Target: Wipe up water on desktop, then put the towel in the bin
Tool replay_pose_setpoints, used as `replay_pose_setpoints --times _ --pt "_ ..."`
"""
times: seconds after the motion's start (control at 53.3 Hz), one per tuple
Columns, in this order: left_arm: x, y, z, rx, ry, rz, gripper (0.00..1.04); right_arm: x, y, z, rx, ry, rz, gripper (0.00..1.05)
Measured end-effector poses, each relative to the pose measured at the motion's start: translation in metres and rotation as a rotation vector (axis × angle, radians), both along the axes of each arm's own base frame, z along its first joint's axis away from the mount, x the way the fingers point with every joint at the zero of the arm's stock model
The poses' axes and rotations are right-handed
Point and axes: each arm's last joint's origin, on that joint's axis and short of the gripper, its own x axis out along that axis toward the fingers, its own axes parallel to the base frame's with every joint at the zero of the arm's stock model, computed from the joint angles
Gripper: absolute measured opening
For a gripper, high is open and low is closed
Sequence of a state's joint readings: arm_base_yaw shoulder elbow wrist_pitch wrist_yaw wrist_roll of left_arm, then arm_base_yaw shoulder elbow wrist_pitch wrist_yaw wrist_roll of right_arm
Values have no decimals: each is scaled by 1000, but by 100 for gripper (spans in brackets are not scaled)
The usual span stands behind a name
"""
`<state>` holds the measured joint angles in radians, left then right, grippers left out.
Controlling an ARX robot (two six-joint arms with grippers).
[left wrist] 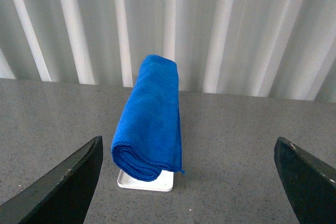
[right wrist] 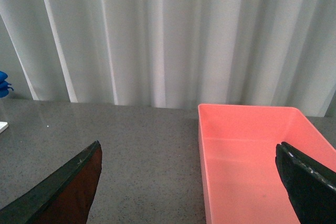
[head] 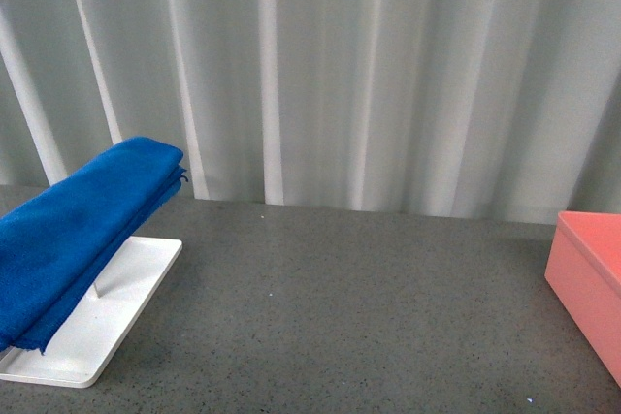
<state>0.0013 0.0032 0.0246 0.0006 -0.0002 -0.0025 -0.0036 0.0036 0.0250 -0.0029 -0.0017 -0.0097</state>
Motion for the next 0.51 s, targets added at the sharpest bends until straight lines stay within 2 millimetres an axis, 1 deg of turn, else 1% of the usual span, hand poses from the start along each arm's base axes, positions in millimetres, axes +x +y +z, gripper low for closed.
replay_pose_setpoints --times 0.507 --pt "0 0 0 0 0 0 98 0 0 0 0 0 0 98"
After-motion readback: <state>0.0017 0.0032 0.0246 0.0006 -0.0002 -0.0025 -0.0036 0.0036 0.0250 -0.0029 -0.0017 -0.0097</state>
